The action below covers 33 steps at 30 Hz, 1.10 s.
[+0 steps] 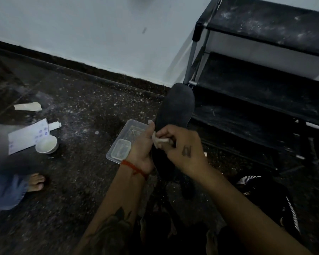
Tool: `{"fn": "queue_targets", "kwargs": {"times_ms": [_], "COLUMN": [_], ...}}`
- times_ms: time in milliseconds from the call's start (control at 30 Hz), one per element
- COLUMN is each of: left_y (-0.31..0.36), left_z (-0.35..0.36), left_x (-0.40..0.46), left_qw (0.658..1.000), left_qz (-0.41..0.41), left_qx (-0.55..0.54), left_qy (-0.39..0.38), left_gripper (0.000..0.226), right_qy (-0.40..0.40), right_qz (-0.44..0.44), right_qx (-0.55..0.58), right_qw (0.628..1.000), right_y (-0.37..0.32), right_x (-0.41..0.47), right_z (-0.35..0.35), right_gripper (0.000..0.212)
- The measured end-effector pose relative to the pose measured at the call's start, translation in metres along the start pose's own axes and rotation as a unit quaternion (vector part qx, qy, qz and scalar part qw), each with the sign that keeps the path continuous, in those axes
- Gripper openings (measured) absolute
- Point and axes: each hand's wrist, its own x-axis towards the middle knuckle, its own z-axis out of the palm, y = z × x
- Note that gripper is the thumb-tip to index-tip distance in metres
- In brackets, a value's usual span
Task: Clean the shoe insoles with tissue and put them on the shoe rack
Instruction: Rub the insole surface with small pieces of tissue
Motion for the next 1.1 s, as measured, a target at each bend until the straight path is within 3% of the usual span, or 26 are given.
{"fn": "queue_targets", "kwargs": {"times_ms": [67, 133, 233, 333, 433, 533, 633, 733, 800, 933, 1033, 1100], "left_y": [0.001, 0.001, 0.000, -0.002, -0.003, -0.002, -0.003, -0.002, -0.003, -0.004, -0.002, -0.002], "left_z": [-0.001, 0.002, 0.004, 0.004, 0.000, -0.002, 0.000, 0.004, 0.004, 0.002, 0.008, 0.006], "left_x": [0.000, -0.002, 0.001, 0.002, 0.006, 0.006, 0.005, 0.005, 0.004, 0.001, -0.004, 0.000], "left_qw": [1.000, 1.000, 1.000, 1.000, 0.999, 1.000, 1.000, 1.000, 1.000, 0.999, 0.999, 1.000], "left_qz": [0.011, 0.021, 0.015, 0.017, 0.020, 0.021, 0.015, 0.009, 0.001, 0.009, 0.010, 0.020], "left_qx": [-0.006, -0.015, -0.014, -0.007, 0.001, -0.009, -0.006, 0.004, 0.021, 0.032, 0.034, 0.014], "left_qy": [0.009, 0.013, 0.013, 0.014, 0.035, 0.019, 0.026, 0.011, 0.017, -0.006, -0.032, -0.015], "left_gripper": [0.051, 0.050, 0.052, 0.052, 0.053, 0.069, 0.070, 0.059, 0.058, 0.074, 0.082, 0.078], "right_qy": [-0.050, -0.069, 0.018, 0.048, -0.003, -0.085, -0.098, 0.007, 0.035, -0.059, -0.120, -0.075], "right_qz": [-0.043, -0.092, -0.116, -0.056, -0.038, -0.047, -0.064, -0.062, -0.042, -0.034, -0.071, -0.080], "right_qx": [0.017, -0.083, -0.200, -0.132, -0.022, 0.011, -0.061, -0.134, -0.098, 0.034, -0.029, -0.129], "right_qw": [0.998, 0.990, 0.973, 0.989, 0.999, 0.995, 0.991, 0.989, 0.994, 0.997, 0.990, 0.986], "right_y": [-0.003, 0.002, 0.016, 0.016, 0.006, 0.002, 0.009, 0.016, 0.014, 0.000, 0.003, 0.011], "right_x": [-0.005, -0.007, -0.005, -0.006, -0.011, -0.015, -0.013, -0.010, -0.010, -0.016, -0.018, -0.019], "right_z": [-0.006, -0.015, -0.021, -0.011, -0.001, -0.011, -0.026, -0.023, -0.014, -0.007, -0.021, -0.028], "right_gripper": [0.012, 0.015, 0.022, 0.025, 0.020, 0.019, 0.021, 0.020, 0.020, 0.009, 0.011, 0.018]}}
